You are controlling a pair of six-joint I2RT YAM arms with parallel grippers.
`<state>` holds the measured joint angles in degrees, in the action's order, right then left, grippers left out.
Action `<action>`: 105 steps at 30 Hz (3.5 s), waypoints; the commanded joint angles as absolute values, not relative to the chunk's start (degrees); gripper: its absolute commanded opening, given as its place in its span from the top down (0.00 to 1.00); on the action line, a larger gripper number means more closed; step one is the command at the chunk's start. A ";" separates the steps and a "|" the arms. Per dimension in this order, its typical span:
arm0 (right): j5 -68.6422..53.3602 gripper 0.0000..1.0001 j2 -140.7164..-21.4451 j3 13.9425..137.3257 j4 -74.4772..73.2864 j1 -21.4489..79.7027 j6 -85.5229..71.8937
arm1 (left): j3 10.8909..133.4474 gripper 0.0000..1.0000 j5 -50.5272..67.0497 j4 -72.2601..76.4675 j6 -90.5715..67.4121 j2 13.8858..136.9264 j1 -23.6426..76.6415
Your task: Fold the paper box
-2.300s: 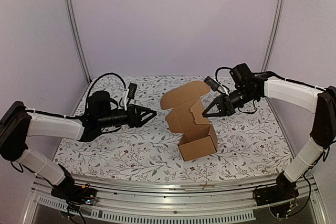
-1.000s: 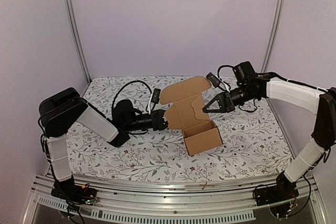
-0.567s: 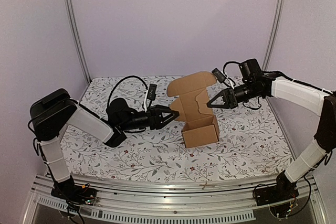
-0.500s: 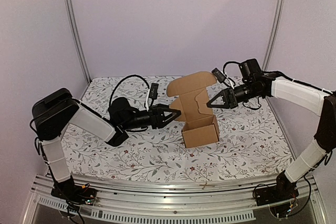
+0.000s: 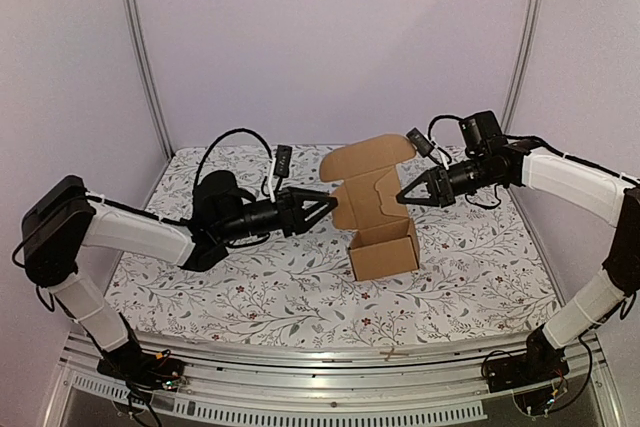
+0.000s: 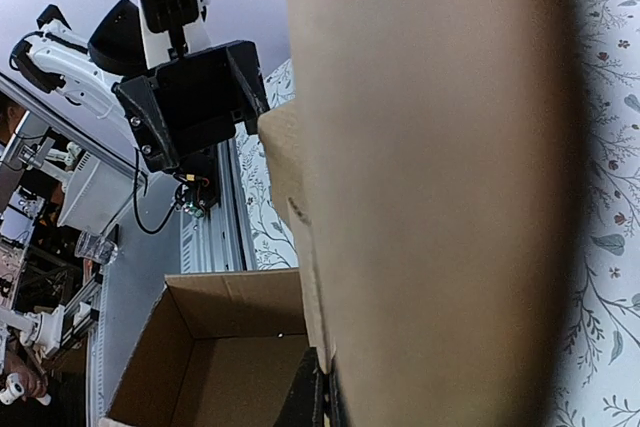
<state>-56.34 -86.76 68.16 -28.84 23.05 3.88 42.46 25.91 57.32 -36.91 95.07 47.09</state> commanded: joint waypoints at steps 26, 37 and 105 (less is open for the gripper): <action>-60.13 1.00 -88.22 70.11 -30.16 22.27 3.60 | 42.43 0.41 25.42 60.50 -34.14 100.39 46.58; -61.62 1.00 -87.68 69.77 -30.21 22.31 3.60 | 34.48 0.42 17.82 61.97 -34.69 97.97 44.95; -65.15 1.00 -90.66 68.48 -26.40 25.20 -0.63 | 54.97 1.00 41.31 87.36 -50.30 118.91 47.55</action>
<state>-67.26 -90.17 68.90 -27.86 23.38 -0.62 54.81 40.36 78.50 -50.24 118.17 46.06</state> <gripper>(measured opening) 0.005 0.027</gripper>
